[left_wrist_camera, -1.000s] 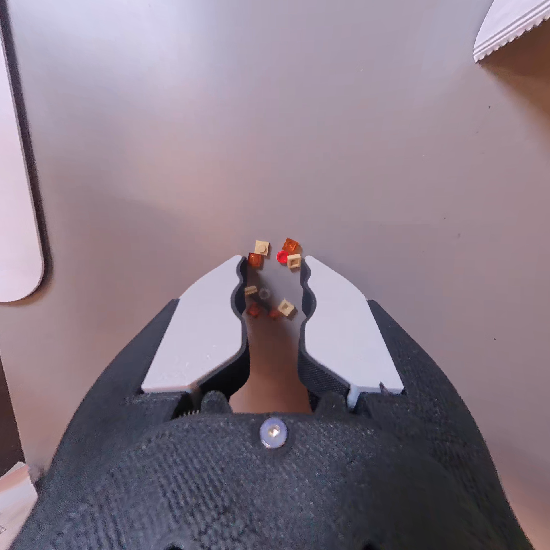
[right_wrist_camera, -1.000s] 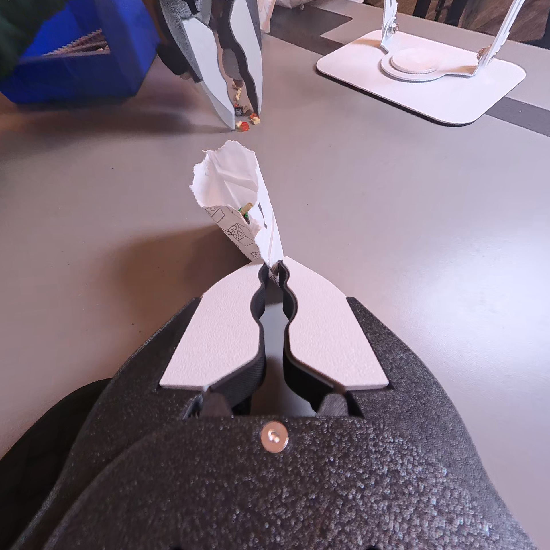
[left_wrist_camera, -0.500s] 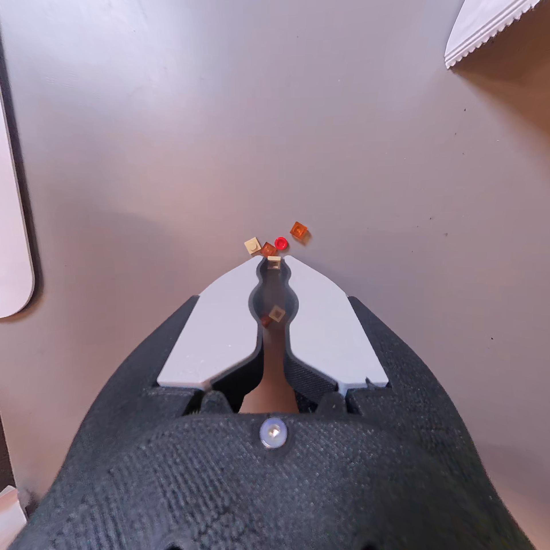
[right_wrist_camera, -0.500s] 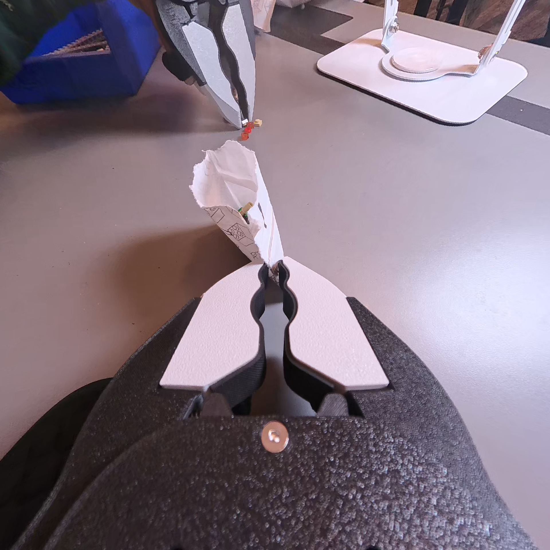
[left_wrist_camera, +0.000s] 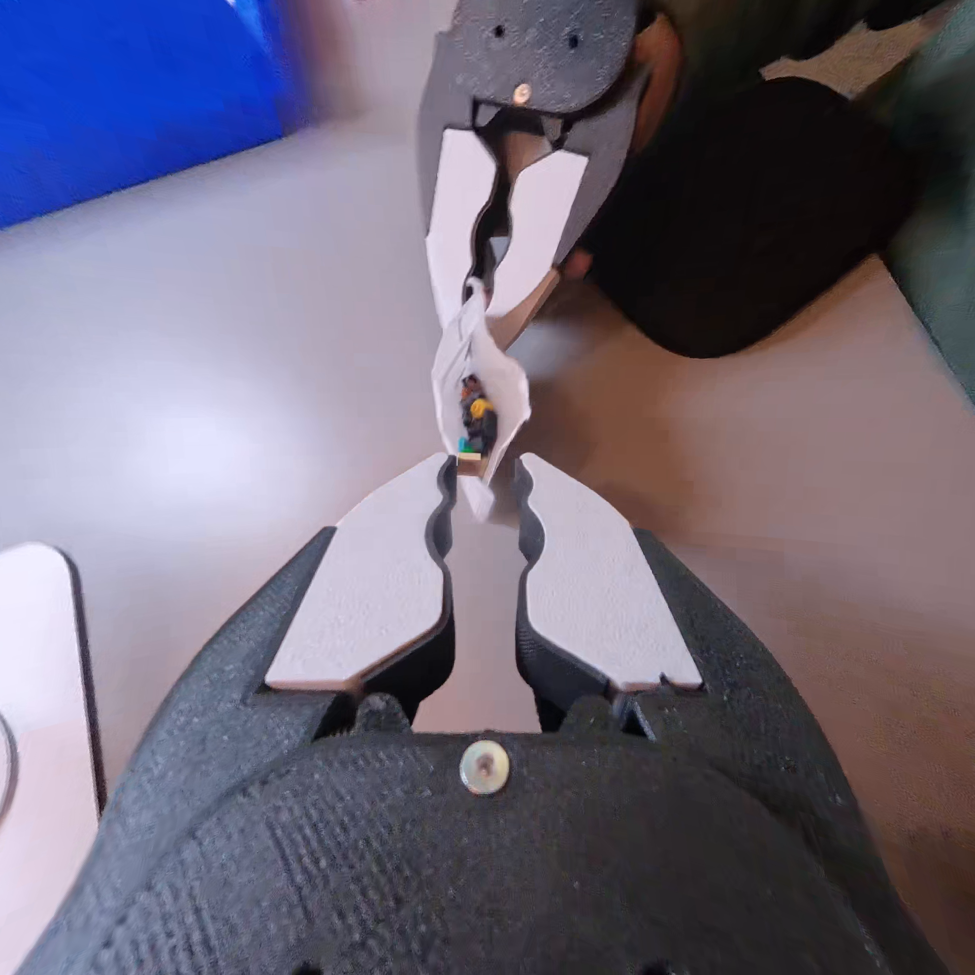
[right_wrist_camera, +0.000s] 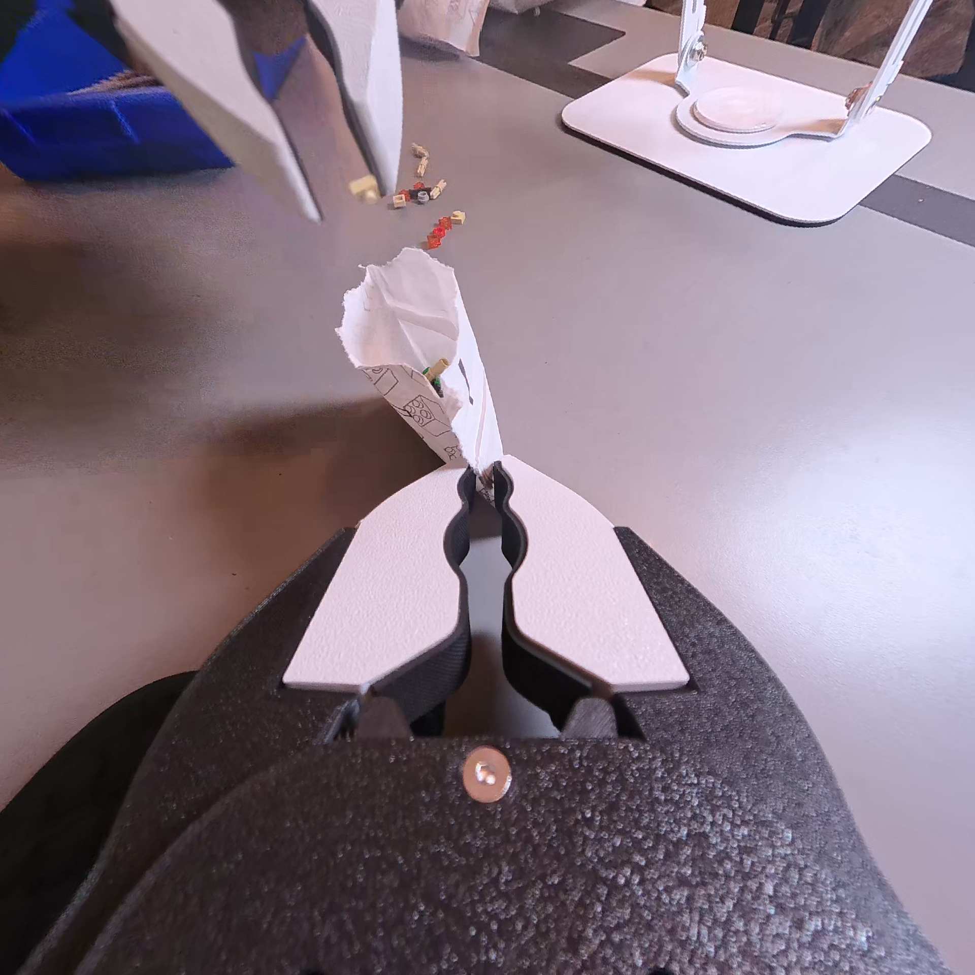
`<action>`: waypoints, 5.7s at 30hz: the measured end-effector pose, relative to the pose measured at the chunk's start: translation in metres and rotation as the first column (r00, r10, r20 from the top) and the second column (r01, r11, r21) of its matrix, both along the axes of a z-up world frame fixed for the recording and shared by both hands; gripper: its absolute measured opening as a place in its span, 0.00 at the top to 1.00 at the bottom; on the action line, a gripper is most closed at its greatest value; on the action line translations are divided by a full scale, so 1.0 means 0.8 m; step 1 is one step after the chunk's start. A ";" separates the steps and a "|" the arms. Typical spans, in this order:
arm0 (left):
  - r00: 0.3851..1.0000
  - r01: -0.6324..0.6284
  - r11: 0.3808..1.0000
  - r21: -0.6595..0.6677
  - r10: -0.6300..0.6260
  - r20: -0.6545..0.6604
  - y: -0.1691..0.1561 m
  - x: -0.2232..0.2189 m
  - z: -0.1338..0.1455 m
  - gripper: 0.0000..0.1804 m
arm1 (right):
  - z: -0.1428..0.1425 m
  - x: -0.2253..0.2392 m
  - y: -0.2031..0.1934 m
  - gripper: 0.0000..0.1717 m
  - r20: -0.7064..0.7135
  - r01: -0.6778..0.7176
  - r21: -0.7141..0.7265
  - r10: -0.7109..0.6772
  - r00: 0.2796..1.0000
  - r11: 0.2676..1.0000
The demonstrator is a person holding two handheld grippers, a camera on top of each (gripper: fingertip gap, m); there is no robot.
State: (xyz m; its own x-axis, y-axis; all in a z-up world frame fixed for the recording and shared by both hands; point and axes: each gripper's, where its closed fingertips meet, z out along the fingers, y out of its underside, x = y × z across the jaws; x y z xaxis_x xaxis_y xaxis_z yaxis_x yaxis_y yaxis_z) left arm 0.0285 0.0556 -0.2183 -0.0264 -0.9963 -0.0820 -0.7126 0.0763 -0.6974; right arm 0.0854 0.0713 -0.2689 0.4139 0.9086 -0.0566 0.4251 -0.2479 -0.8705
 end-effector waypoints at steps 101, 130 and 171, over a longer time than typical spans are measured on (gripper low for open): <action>0.890 -0.407 0.910 -0.073 0.378 -0.256 0.071 -0.152 -0.110 0.87 | -0.002 0.003 0.000 0.97 -0.006 -0.003 -0.035 0.002 1.000 0.999; 0.999 -0.045 0.997 0.064 0.043 0.029 0.008 0.027 -0.006 0.87 | -0.002 0.002 -0.002 0.97 0.003 -0.012 -0.020 0.012 1.000 1.000; 0.994 -0.084 0.995 0.053 0.079 0.077 0.013 0.013 0.005 0.93 | -0.004 0.002 -0.003 0.97 0.006 -0.012 -0.031 0.012 1.000 0.999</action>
State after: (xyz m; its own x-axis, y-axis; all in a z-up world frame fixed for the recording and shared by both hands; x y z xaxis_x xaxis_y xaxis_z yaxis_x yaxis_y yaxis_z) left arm 0.0389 0.0662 -0.2143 0.0630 -0.9886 -0.1367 -0.6644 0.0606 -0.7449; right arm 0.0870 0.0691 -0.2719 0.4032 0.9114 -0.0823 0.4338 -0.2696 -0.8597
